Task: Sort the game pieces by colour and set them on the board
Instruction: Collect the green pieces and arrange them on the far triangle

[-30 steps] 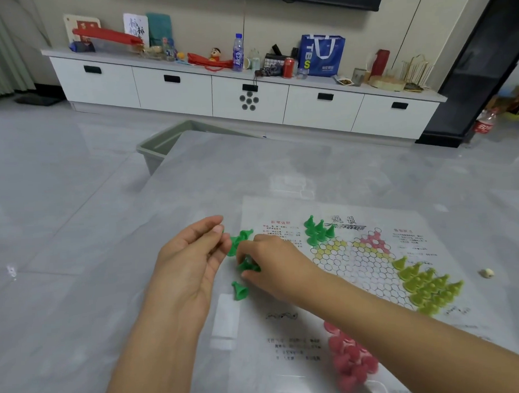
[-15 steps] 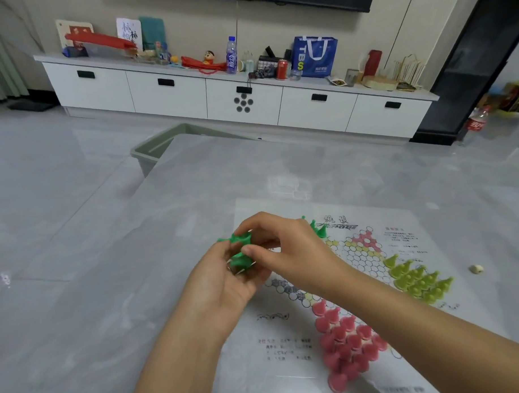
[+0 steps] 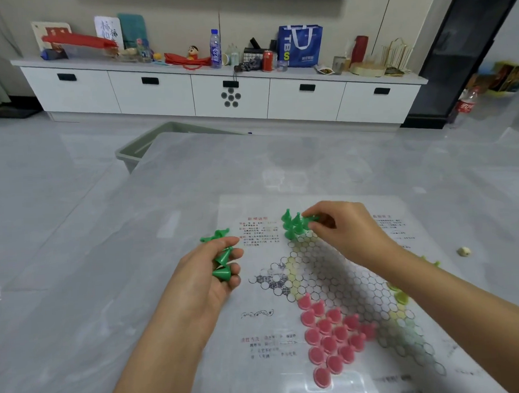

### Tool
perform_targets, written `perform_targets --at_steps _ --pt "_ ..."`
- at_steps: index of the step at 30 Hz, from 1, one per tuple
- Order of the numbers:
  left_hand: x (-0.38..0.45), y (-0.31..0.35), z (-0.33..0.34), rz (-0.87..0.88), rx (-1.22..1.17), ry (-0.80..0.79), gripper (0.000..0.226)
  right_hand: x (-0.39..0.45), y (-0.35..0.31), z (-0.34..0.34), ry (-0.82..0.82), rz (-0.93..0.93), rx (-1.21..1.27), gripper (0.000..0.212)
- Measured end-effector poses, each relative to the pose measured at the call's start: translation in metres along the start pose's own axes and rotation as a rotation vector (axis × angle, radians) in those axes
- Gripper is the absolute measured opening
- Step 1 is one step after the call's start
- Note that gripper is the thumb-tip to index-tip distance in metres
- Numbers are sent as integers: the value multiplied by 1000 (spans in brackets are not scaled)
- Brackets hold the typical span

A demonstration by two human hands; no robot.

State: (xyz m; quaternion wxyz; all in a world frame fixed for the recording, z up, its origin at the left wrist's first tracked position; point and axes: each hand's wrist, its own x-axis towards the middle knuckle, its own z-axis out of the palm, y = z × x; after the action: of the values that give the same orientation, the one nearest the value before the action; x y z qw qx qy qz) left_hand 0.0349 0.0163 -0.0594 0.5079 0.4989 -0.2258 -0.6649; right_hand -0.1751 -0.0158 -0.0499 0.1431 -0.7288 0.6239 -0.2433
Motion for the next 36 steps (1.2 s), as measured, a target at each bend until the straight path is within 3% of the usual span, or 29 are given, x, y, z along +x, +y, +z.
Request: perform_targets --at_steps 5,13,36 --pt "0 -1 -1 17 20 -4 14 -6 14 14 -175 -48 -190 20" --pt "0 0 -1 21 16 4 15 -5 20 22 -123 29 36 15" --pt "-5 4 2 23 2 5 15 -3 13 39 2 -5 -2 11"
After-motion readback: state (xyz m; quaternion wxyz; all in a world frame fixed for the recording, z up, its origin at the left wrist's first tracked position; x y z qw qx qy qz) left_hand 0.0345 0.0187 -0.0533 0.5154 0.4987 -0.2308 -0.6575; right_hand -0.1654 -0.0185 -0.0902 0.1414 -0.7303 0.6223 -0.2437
